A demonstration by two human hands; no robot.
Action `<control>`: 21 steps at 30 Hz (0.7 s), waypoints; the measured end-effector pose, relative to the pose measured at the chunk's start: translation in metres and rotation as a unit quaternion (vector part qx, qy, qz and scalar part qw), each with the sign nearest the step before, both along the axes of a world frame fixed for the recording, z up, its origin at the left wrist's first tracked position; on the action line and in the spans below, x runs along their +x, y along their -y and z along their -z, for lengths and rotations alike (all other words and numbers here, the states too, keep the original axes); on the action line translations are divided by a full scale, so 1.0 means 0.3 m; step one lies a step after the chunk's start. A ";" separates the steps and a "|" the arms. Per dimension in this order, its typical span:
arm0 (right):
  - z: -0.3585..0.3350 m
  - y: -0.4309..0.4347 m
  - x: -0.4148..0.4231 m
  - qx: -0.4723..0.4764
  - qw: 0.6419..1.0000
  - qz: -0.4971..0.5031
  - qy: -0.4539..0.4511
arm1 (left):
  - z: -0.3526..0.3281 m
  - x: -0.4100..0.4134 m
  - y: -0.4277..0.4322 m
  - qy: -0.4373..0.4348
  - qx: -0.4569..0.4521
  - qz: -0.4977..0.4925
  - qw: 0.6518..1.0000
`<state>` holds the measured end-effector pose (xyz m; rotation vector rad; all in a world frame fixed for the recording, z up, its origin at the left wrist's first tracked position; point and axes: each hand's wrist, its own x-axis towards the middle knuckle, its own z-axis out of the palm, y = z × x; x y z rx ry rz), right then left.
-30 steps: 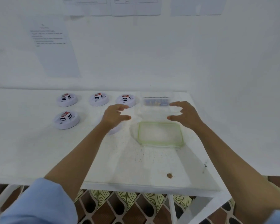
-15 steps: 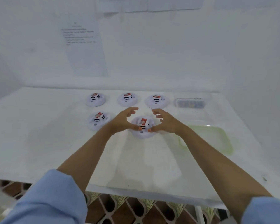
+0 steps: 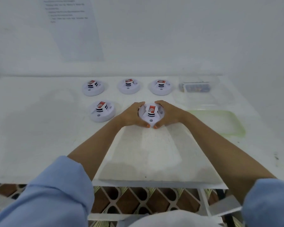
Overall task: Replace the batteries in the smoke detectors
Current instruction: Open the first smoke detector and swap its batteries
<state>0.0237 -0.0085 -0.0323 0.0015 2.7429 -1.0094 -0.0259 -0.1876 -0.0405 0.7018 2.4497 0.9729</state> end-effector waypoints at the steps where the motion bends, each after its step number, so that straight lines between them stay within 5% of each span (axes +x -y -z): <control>1: 0.000 0.000 -0.001 -0.002 1.000 0.003 0.002 | 0.008 -0.010 -0.002 -0.001 -0.003 -0.001 1.000; 8: -0.022 -0.007 -0.001 -0.017 0.999 0.011 -0.034 | -0.009 -0.034 -0.017 -0.008 0.015 0.006 1.000; 17: -0.171 -0.137 0.038 -0.248 0.964 0.001 -0.091 | -0.142 -0.046 -0.167 -0.016 0.100 0.076 0.992; 21: -0.222 -0.259 0.048 -0.426 0.898 0.063 -0.092 | -0.169 -0.038 -0.253 0.046 0.242 0.063 0.967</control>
